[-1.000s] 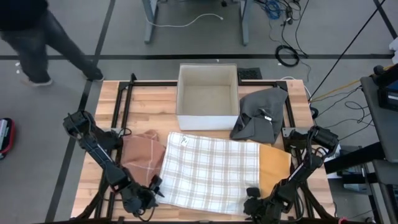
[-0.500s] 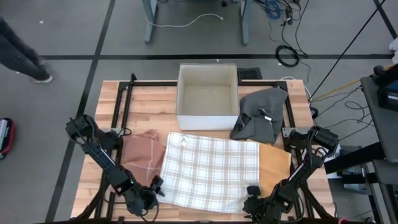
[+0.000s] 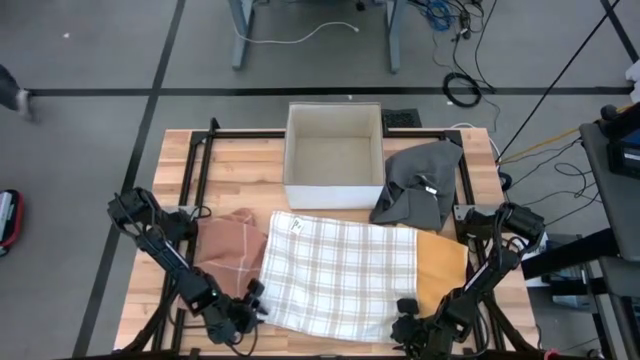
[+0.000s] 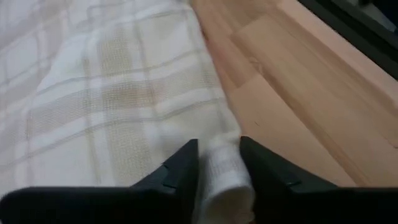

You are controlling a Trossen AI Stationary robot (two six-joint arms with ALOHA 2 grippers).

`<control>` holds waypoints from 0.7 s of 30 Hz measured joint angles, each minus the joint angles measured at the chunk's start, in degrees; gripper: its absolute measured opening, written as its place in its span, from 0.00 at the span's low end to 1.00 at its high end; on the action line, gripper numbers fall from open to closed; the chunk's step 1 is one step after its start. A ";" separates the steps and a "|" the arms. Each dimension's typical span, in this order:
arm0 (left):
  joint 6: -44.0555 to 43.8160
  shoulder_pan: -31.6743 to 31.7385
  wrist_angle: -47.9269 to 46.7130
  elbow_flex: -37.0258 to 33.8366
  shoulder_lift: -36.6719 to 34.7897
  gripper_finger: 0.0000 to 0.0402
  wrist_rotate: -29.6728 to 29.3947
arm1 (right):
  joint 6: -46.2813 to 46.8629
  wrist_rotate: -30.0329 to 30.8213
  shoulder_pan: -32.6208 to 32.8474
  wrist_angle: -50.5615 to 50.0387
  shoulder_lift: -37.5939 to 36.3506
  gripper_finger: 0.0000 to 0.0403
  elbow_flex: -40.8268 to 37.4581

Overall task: Fold towel
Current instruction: Fold the white patterned towel

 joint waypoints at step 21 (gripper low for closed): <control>-2.78 -0.31 -0.84 0.07 -1.10 0.01 5.33 | -5.13 -3.04 0.03 -2.81 -1.47 0.01 -0.17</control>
